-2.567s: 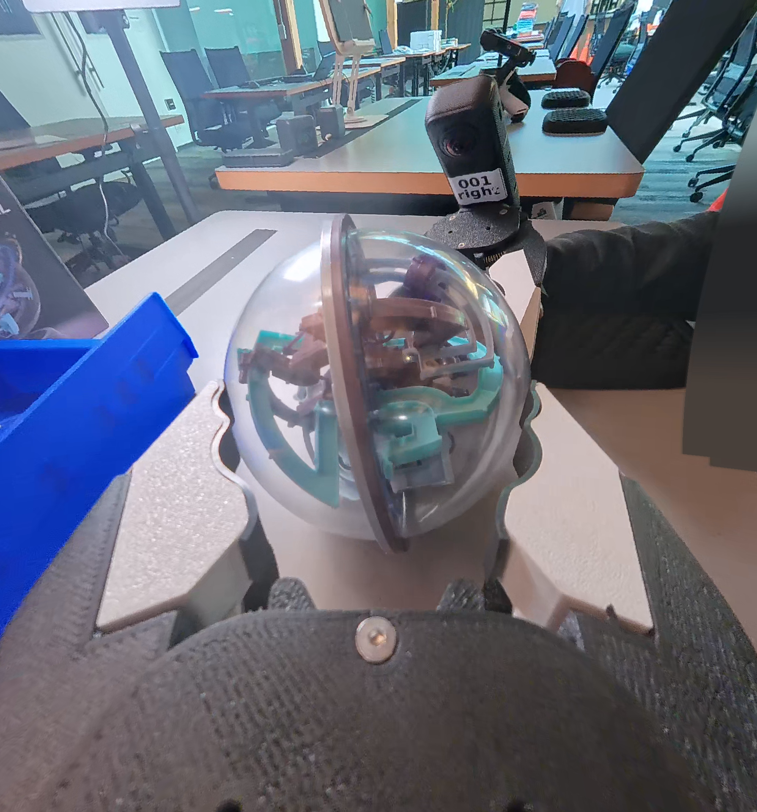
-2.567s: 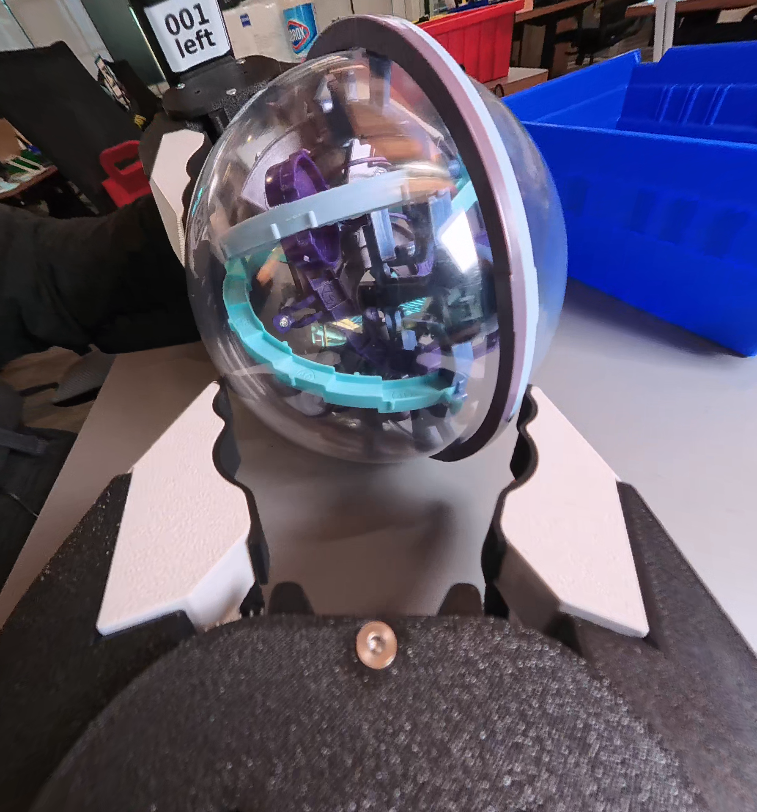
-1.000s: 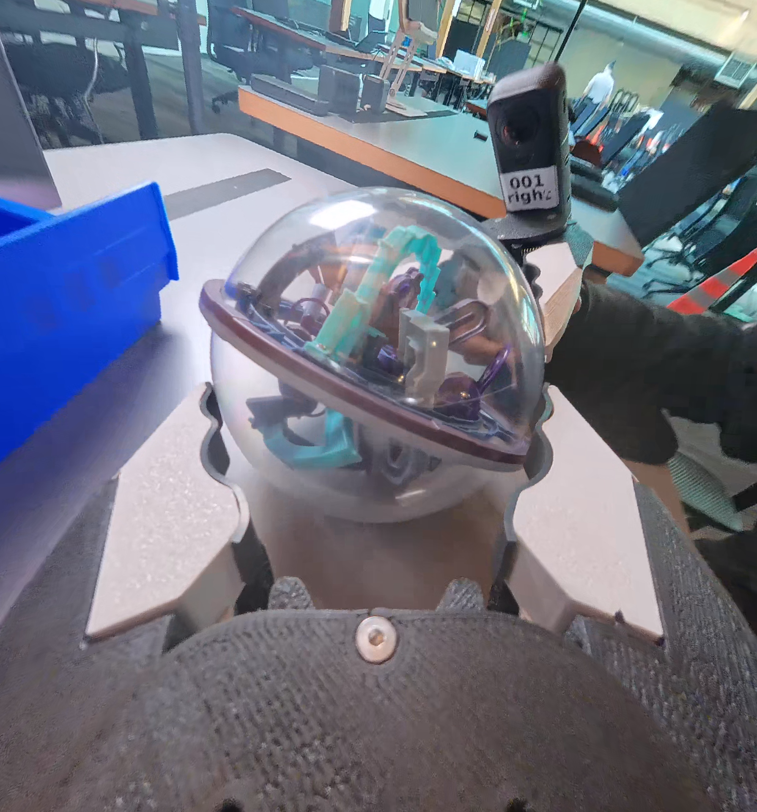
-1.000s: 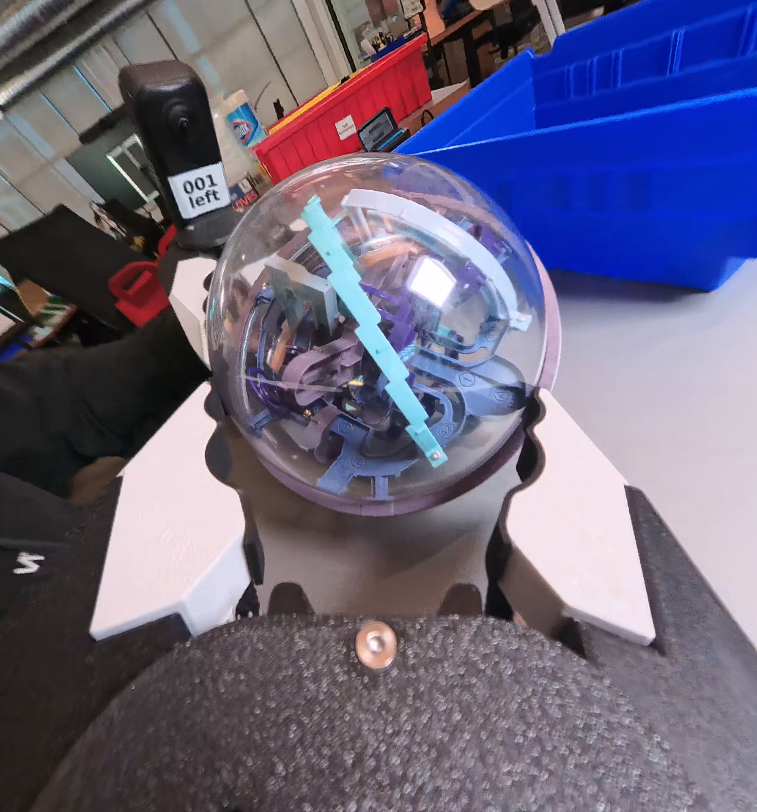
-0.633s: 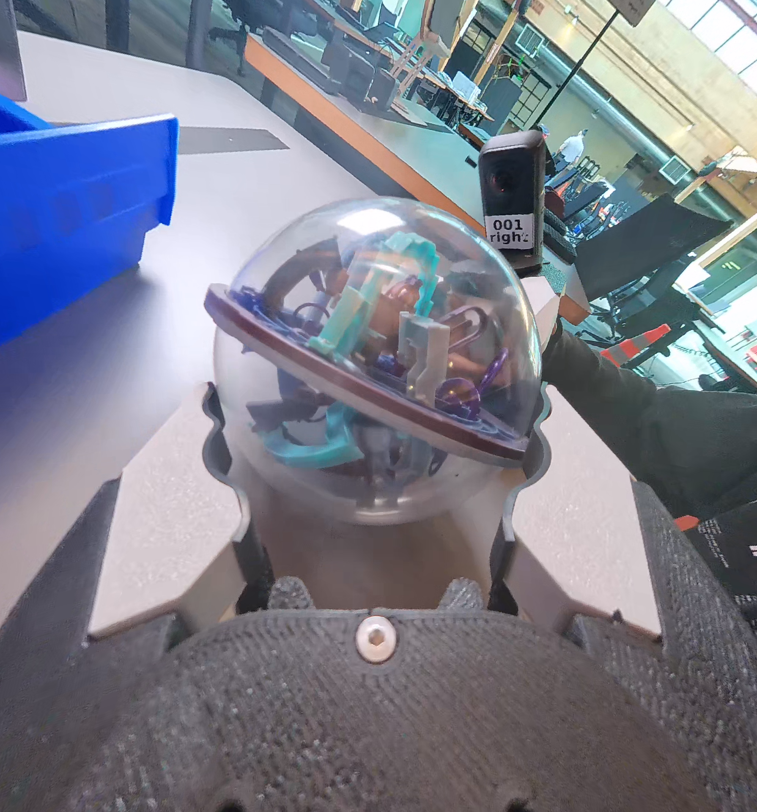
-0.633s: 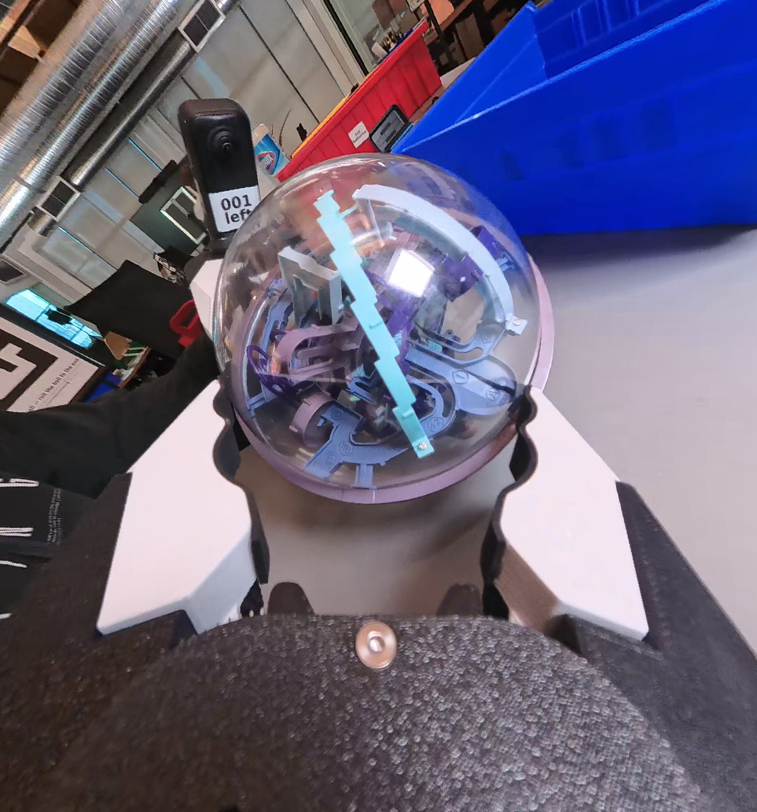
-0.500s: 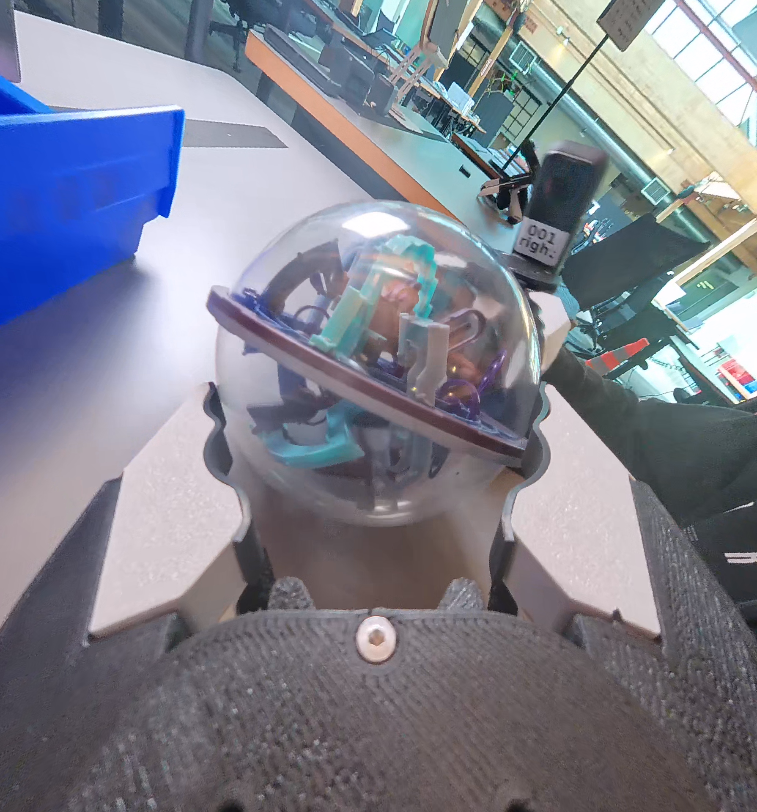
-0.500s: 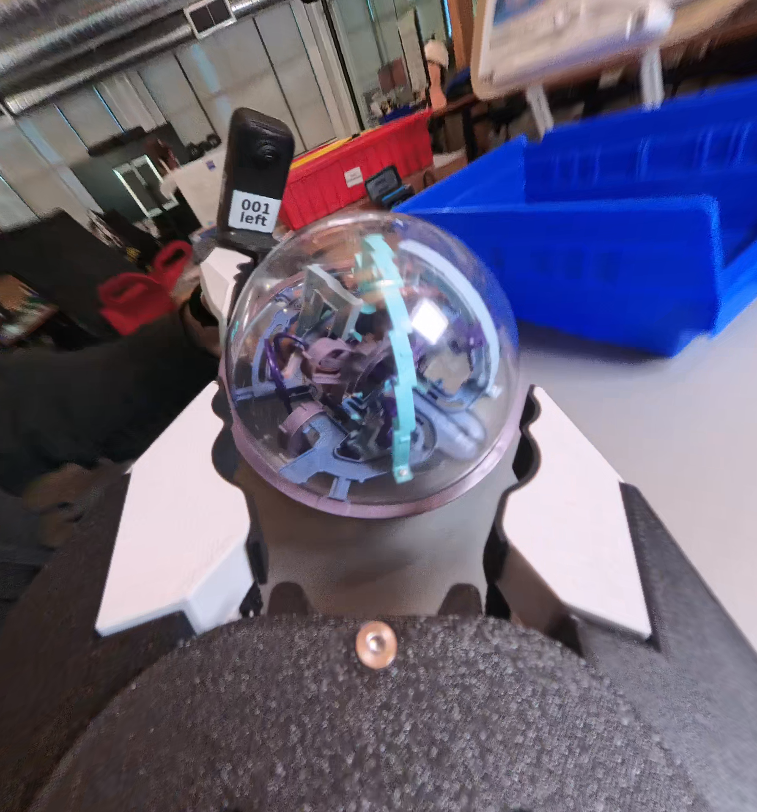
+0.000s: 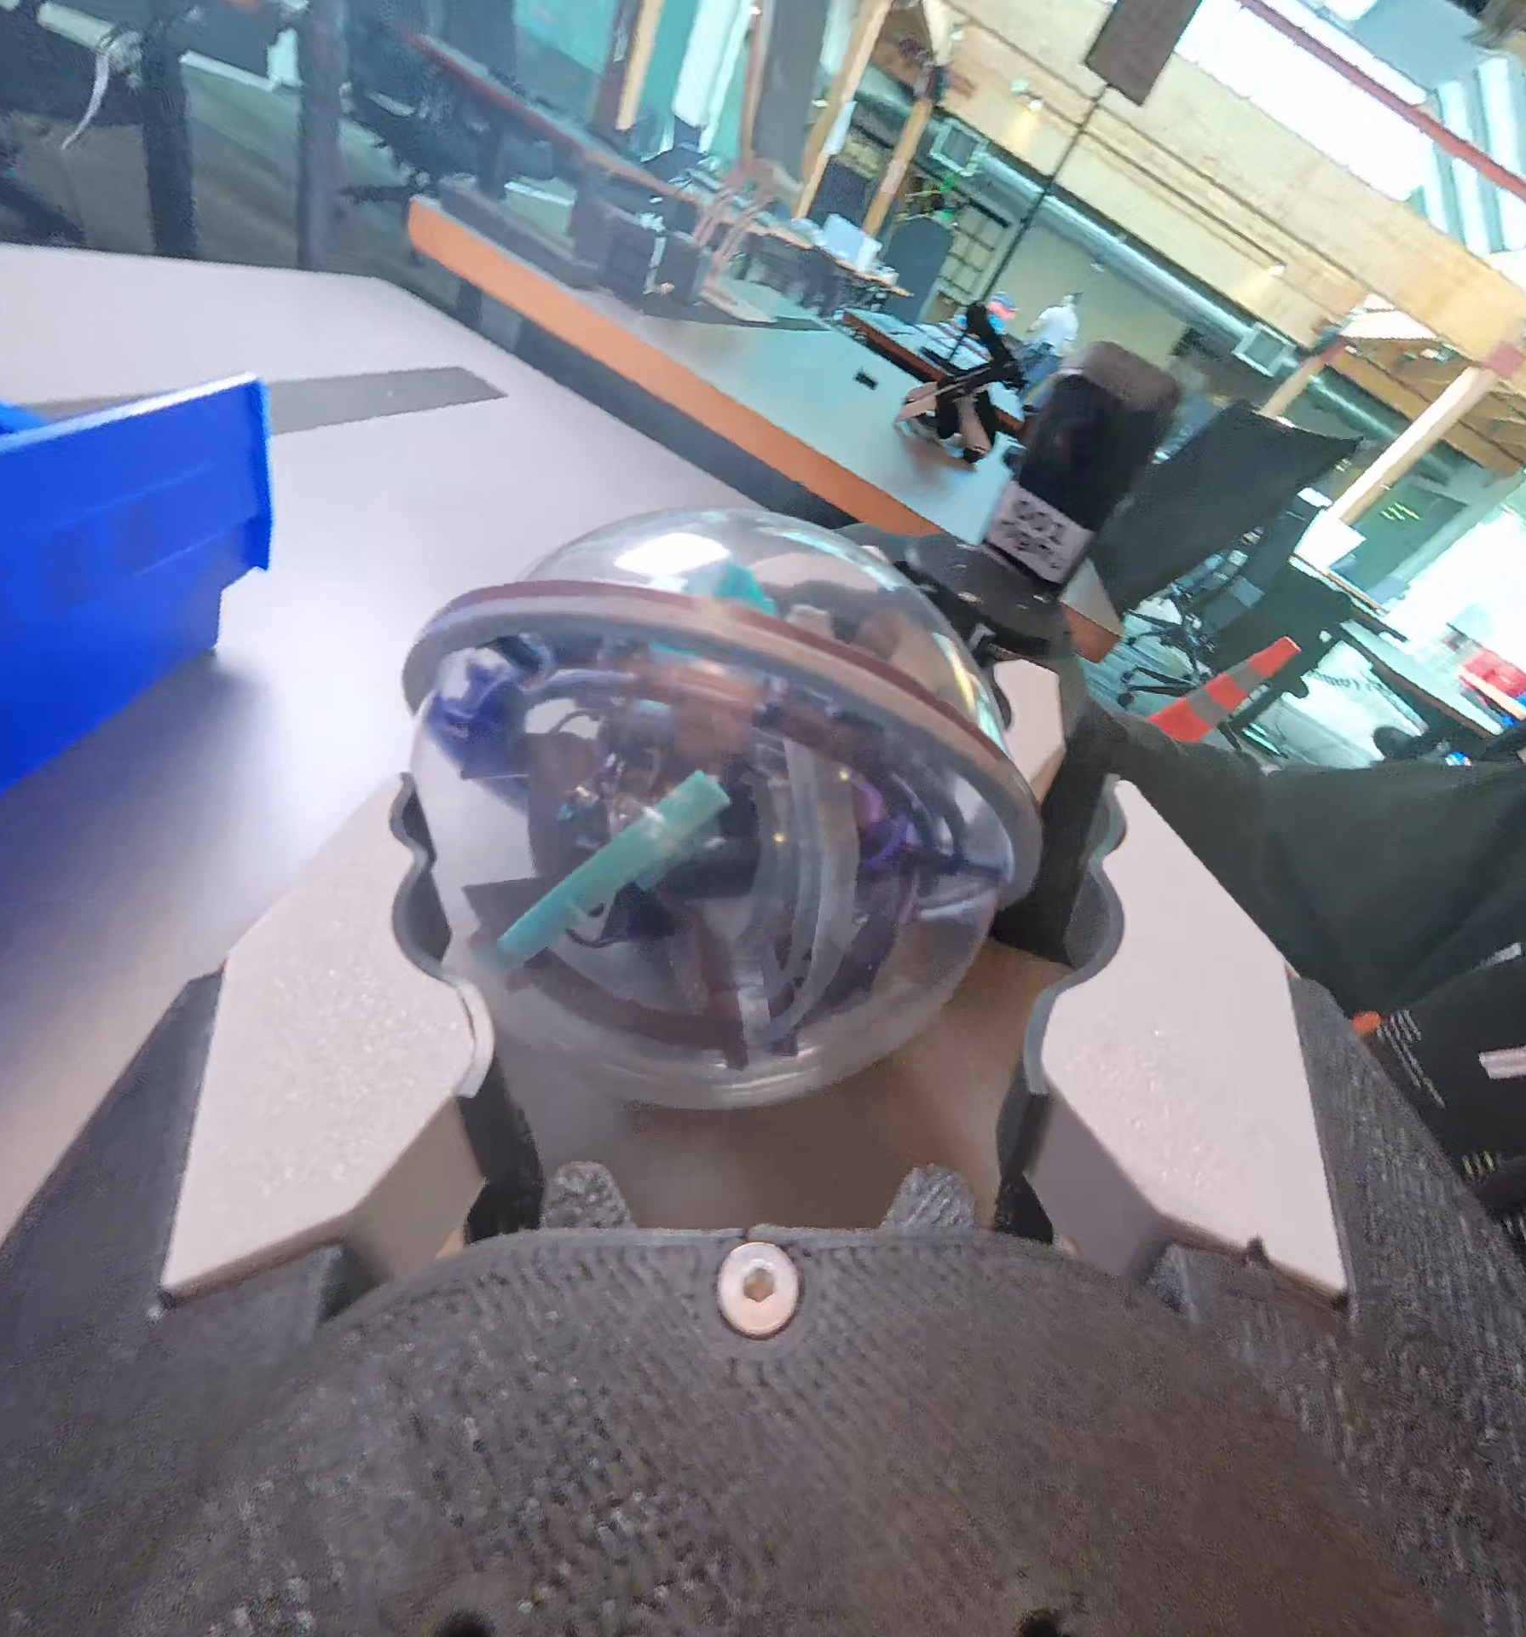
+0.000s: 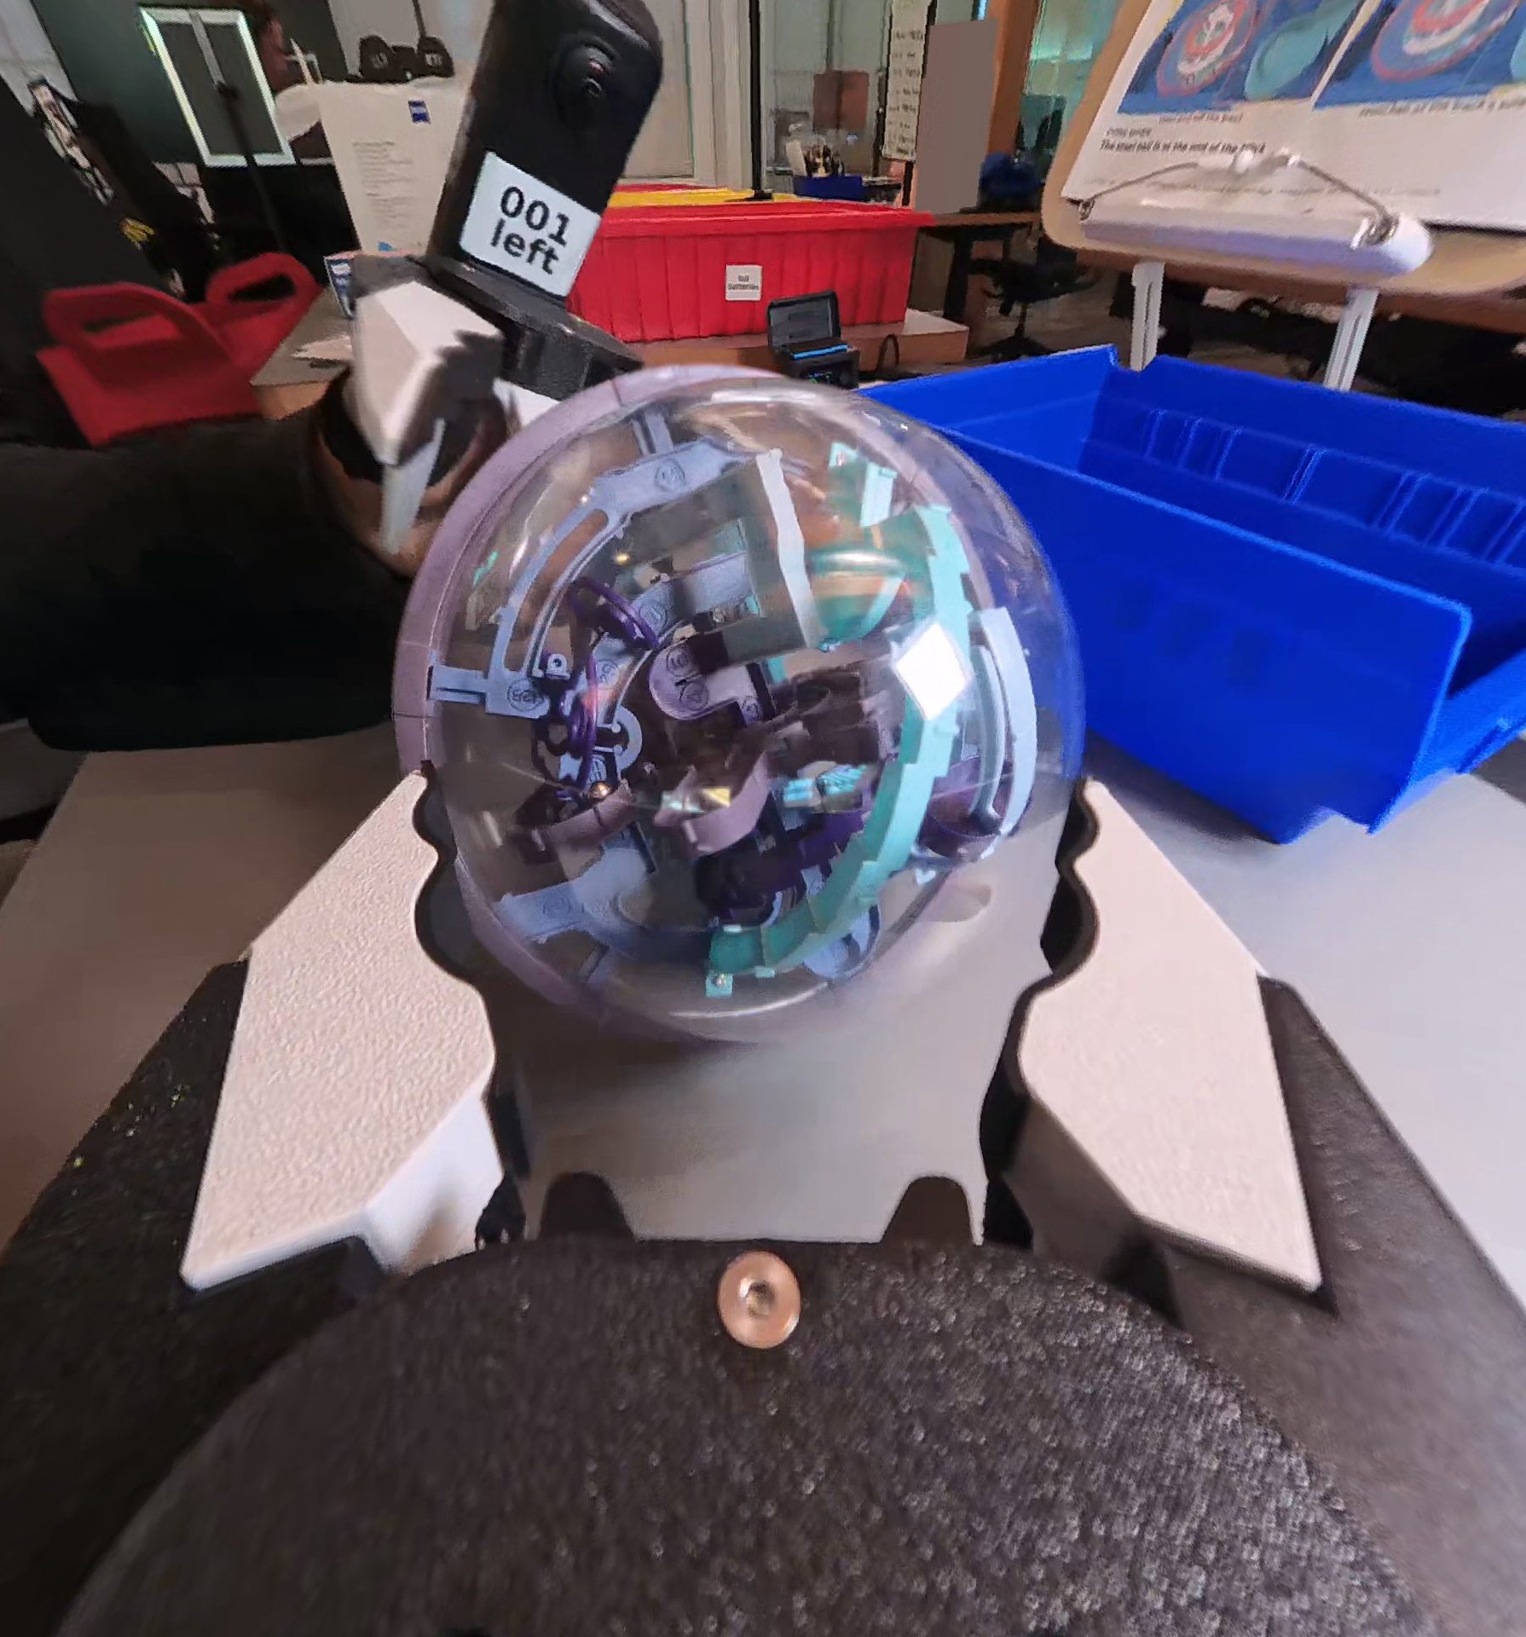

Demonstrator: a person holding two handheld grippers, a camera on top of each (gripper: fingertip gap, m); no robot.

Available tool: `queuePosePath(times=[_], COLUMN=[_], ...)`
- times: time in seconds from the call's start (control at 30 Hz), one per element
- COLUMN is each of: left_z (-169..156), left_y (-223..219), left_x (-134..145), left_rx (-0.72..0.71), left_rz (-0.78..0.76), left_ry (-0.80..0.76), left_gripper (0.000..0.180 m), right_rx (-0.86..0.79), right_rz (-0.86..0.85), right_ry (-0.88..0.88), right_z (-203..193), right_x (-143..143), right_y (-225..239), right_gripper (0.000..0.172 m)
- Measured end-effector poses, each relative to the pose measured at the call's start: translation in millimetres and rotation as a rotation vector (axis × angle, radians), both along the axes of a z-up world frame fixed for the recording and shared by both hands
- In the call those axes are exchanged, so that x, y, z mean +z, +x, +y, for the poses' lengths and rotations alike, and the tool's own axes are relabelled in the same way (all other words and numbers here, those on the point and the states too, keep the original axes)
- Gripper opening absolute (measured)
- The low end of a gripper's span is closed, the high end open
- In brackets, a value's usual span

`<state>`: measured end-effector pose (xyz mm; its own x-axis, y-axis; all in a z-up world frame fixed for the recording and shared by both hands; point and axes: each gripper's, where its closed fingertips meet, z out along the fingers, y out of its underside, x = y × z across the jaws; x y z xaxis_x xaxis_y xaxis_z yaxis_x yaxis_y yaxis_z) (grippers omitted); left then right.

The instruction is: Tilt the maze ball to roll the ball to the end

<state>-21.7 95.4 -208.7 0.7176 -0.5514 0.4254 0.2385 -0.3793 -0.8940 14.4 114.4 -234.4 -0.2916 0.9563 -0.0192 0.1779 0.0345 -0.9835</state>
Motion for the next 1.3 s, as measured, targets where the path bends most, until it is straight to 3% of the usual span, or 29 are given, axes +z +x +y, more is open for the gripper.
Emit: queuePosePath(times=[0.17, 0.3, 0.57, 0.73, 0.87, 1.03, 1.3], left_z=[-10, -1, 6, 7, 9, 8, 5], left_y=[-4, -5, 3, -2, -1, 2, 0], left_x=[-11, -33, -37, -38, -36, -31, -12], left_rx=[-0.063, -0.047, -0.024, 0.035, 0.057, 0.081, 0.140], left_rz=[0.157, 0.306, 0.317, 0.310, 0.304, 0.324, 0.377], left_ry=[0.109, 0.099, 0.051, 0.011, -0.003, -0.015, 0.068], left_gripper=[0.139, 0.138, 0.143, 0.142, 0.141, 0.140, 0.137], right_rx=[0.016, 0.040, 0.064, -0.014, -0.031, -0.043, -0.021], right_rz=[-0.008, -0.021, -0.077, -0.003, 0.079, 0.039, -0.023], right_ry=[-0.114, -0.200, -0.316, -0.184, -0.007, 0.142, 0.069], right_z=[7, 10, 13, 25, 19, 7, 8], right_x=[-1, -3, -8, 8, 26, 10, -4], right_y=[1, 3, 6, 10, 15, 7, 6], right_gripper=[0.128, 0.125, 0.124, 0.114, 0.117, 0.126, 0.119])
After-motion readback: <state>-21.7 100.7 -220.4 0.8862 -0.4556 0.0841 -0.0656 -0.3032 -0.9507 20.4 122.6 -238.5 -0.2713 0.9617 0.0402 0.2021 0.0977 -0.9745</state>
